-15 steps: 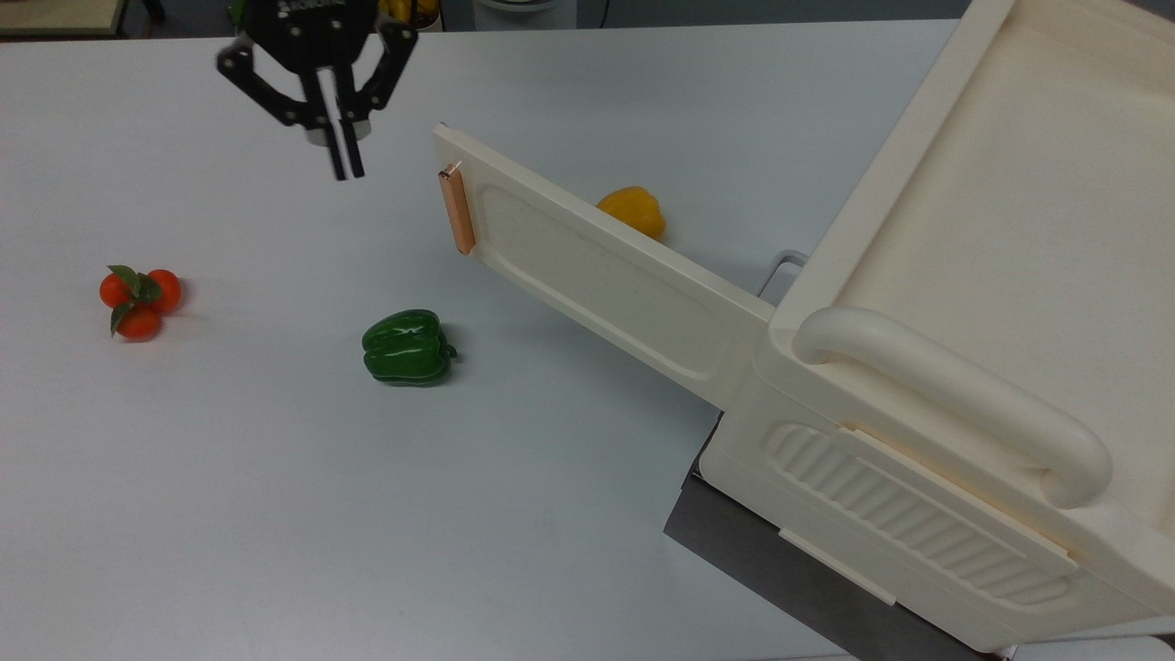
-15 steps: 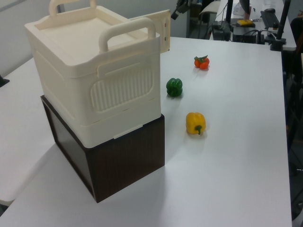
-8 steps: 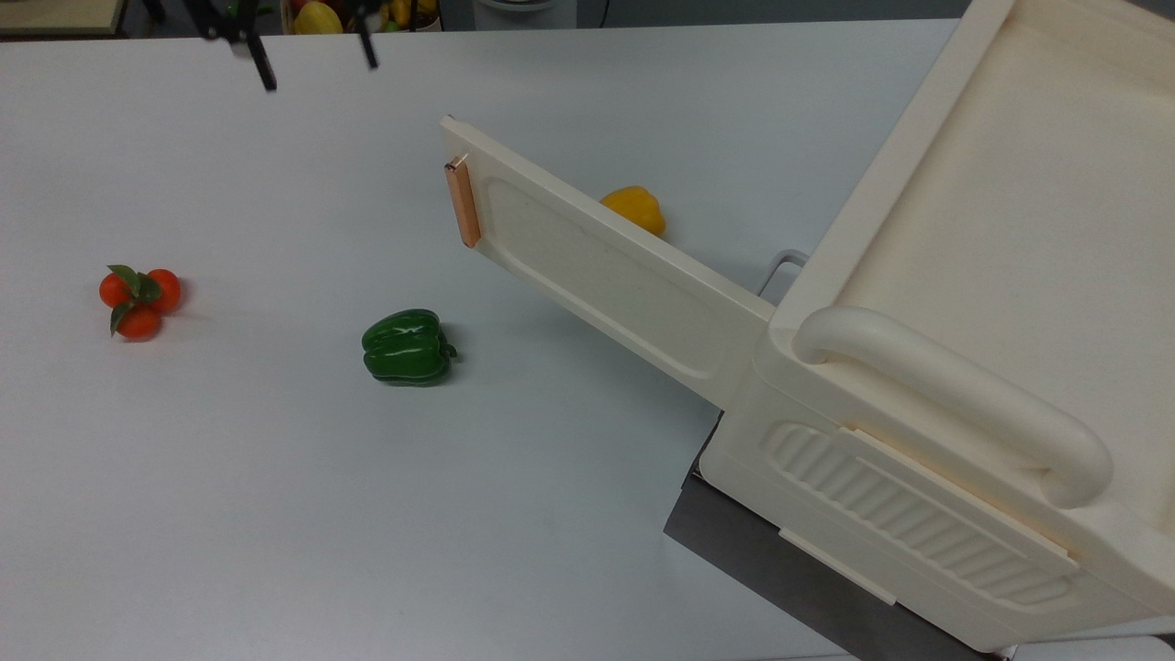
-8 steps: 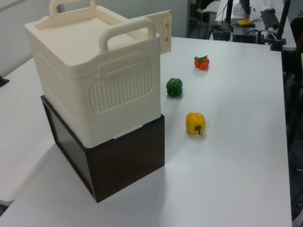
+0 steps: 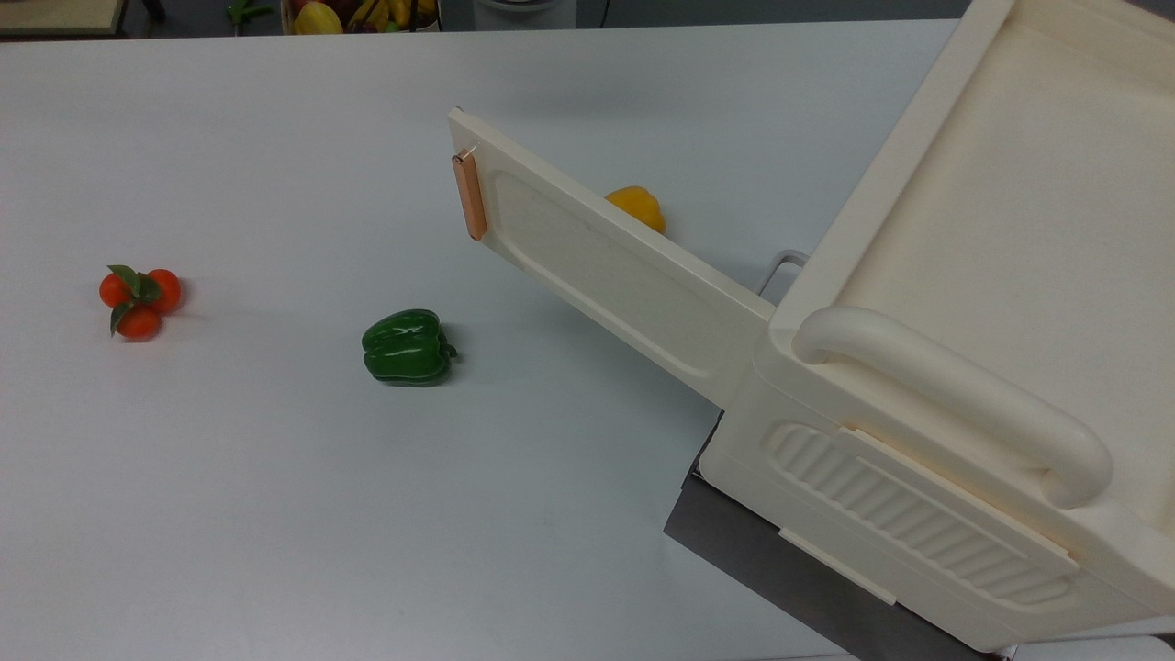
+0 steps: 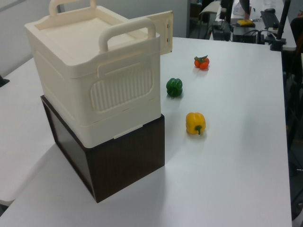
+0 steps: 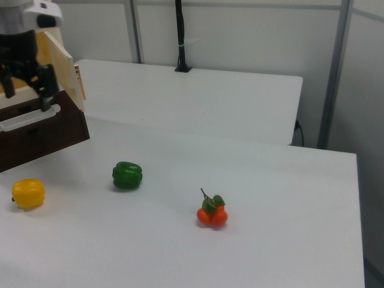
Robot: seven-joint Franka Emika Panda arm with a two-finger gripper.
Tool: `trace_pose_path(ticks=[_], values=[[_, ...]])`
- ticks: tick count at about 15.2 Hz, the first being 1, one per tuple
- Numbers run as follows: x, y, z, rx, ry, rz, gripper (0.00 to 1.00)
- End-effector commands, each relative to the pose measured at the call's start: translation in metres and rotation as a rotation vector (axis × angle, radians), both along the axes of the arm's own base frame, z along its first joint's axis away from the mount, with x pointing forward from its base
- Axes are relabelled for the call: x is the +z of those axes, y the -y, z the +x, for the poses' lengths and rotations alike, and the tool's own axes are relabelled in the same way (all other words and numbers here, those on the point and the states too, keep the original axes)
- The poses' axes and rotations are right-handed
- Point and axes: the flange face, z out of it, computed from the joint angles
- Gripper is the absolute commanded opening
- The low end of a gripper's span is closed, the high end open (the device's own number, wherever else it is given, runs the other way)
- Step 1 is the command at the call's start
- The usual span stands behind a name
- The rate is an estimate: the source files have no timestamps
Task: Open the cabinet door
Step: 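Release the door and lift the gripper away from it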
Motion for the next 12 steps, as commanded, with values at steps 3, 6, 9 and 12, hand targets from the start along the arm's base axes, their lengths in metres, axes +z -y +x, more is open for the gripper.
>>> trace_pose_path(ticks=[3, 6, 9, 12], values=[[0.003, -0.012, -0.013, -0.031, -0.027, -0.015, 1.00], [-0.010, -0.031, 0.002, -0.003, 0.005, -0.034, 1.00], [-0.017, -0.029, 0.017, 0.019, 0.048, -0.047, 1.00], [-0.025, -0.023, 0.031, 0.053, 0.092, -0.086, 1.00]])
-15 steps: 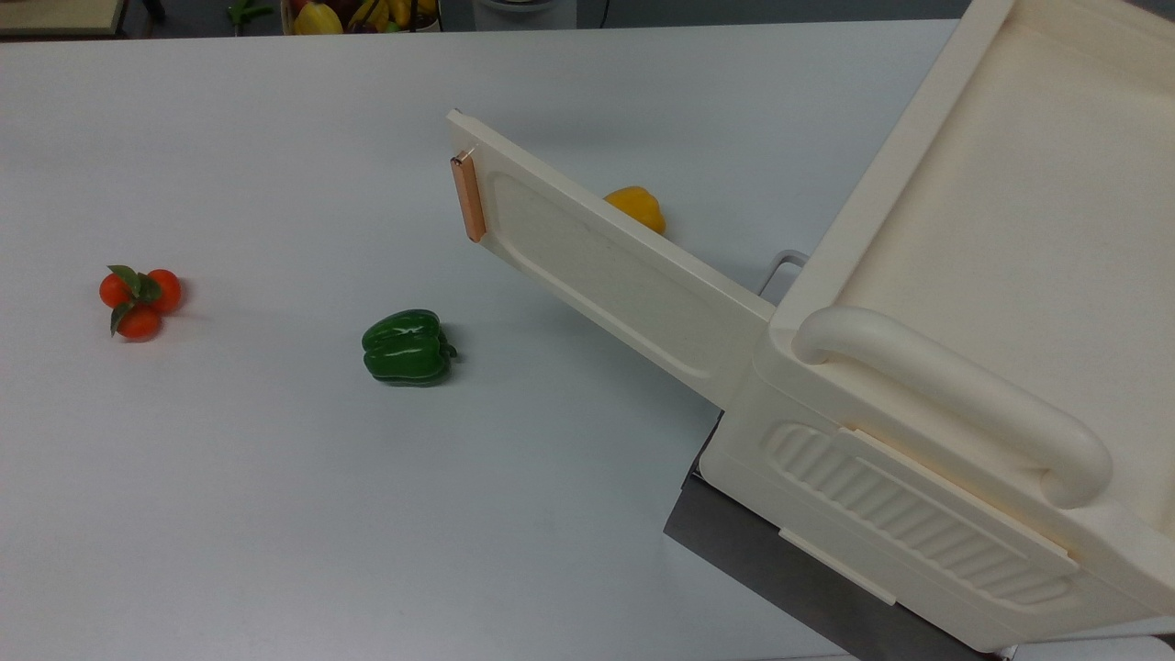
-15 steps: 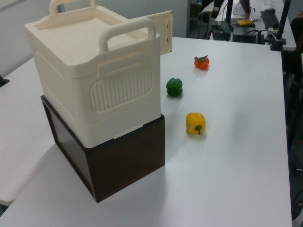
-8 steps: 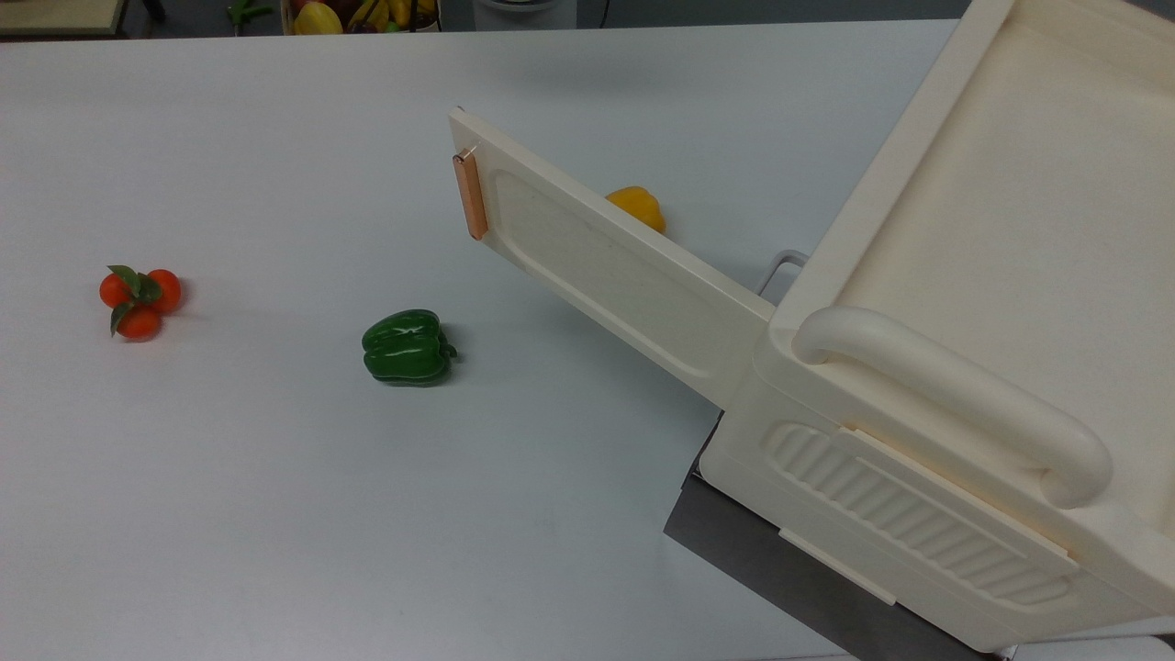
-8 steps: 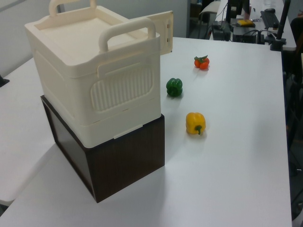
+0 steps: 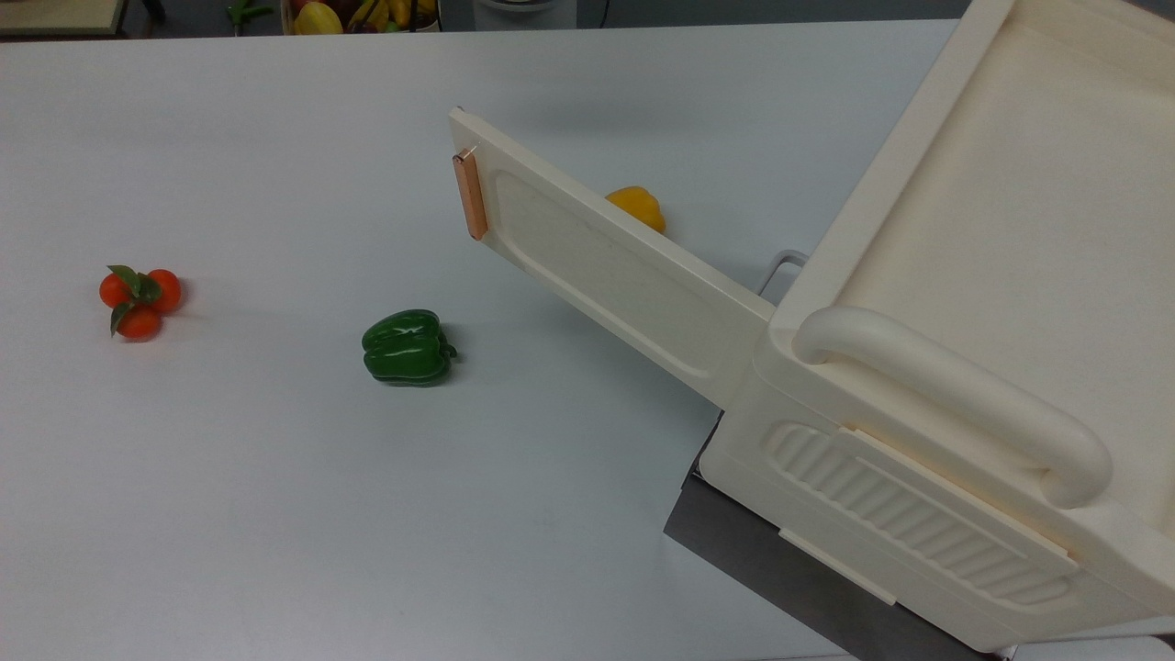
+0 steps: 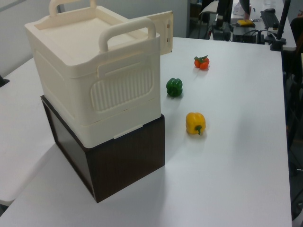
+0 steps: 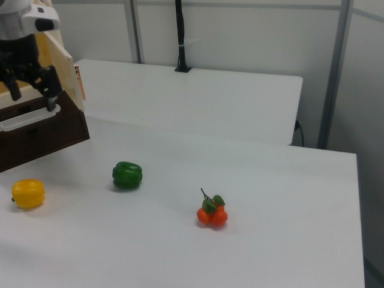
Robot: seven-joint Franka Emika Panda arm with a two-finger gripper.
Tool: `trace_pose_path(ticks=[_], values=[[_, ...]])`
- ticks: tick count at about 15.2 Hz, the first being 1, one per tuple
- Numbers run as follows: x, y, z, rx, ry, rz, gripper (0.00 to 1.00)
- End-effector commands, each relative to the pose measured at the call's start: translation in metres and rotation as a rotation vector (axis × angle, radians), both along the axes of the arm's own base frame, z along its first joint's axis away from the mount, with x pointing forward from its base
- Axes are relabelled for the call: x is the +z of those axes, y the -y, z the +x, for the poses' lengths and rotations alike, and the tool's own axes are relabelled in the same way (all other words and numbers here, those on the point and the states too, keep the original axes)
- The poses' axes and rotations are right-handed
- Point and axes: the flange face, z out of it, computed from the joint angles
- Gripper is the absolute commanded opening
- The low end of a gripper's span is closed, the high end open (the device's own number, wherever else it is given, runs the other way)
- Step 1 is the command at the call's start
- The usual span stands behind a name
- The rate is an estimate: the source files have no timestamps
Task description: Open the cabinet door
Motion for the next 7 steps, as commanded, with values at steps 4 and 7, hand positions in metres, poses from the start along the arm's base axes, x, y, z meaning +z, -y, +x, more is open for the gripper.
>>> trace_pose_path(ticks=[4, 7], values=[[-0.0137, 0.0056, 0.0161, 0.040, 0.042, -0.037, 1.00], [-0.0139, 0.0047, 0.0160, 0.040, 0.040, -0.036, 1.00]])
